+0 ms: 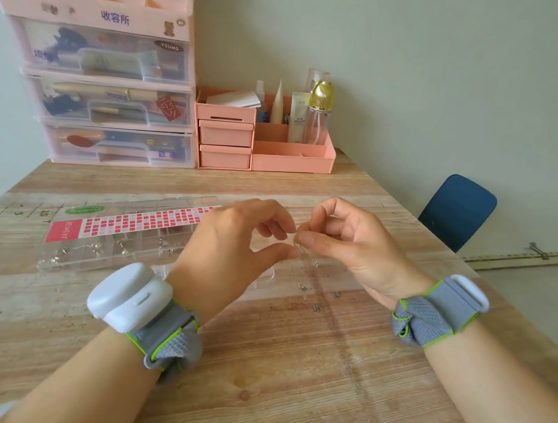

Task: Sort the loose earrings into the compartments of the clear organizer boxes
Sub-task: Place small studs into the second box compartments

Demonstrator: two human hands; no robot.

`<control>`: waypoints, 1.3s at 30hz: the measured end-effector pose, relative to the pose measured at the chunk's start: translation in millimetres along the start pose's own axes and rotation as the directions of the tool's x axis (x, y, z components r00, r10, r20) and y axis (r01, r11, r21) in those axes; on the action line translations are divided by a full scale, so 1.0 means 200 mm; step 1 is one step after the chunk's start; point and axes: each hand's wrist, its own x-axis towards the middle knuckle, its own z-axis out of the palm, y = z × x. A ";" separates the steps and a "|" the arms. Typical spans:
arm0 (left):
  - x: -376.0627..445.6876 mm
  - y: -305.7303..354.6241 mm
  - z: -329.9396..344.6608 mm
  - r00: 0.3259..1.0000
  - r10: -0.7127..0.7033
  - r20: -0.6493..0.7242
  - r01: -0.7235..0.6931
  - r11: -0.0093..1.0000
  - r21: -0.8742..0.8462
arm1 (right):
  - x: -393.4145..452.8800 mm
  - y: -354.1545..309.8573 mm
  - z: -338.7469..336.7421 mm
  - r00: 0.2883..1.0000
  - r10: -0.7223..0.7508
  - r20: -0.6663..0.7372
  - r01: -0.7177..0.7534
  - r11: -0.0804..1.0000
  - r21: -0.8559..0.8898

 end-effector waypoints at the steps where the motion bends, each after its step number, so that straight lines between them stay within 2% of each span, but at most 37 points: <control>1: 0.00 0.00 0.00 1.000 0.017 -0.004 -0.017 1.000 0.000 | 0.00 0.00 0.00 1.000 0.001 0.005 -0.001 1.000 0.015; 10: 0.00 0.01 0.02 0.995 0.081 -0.057 -0.081 0.997 0.005 | -0.01 -0.01 0.01 0.998 -0.018 0.061 0.020 0.999 -0.033; 20: 0.00 0.02 0.00 0.997 0.011 -0.081 -0.013 1.000 -0.023 | -0.01 -0.01 0.01 0.999 0.012 0.041 -0.012 1.000 -0.009; 22: 0.00 0.03 -0.01 0.995 -0.009 -0.102 0.004 0.999 -0.050 | -0.01 -0.03 -0.01 1.000 -0.027 -0.013 0.027 1.000 -0.009; 25: 0.00 0.04 -0.03 0.987 -0.108 -0.123 0.091 0.987 -0.134 | -0.01 -0.06 -0.06 0.976 -0.093 -0.195 0.086 0.995 -0.044; 29: 0.00 0.03 -0.03 0.970 -0.206 -0.126 0.179 0.964 -0.198 | 0.00 -0.03 -0.14 0.924 -0.126 -0.361 0.066 0.983 -0.172; 35: 0.00 0.03 -0.02 0.963 -0.253 -0.090 0.232 0.953 -0.196 | 0.01 0.03 -0.16 0.927 -0.057 -0.370 -0.077 0.938 -0.338; 39: -0.01 0.02 -0.03 0.963 -0.259 -0.076 0.242 0.953 -0.180 | 0.02 0.06 -0.16 0.923 -0.062 -0.380 -0.117 0.895 -0.430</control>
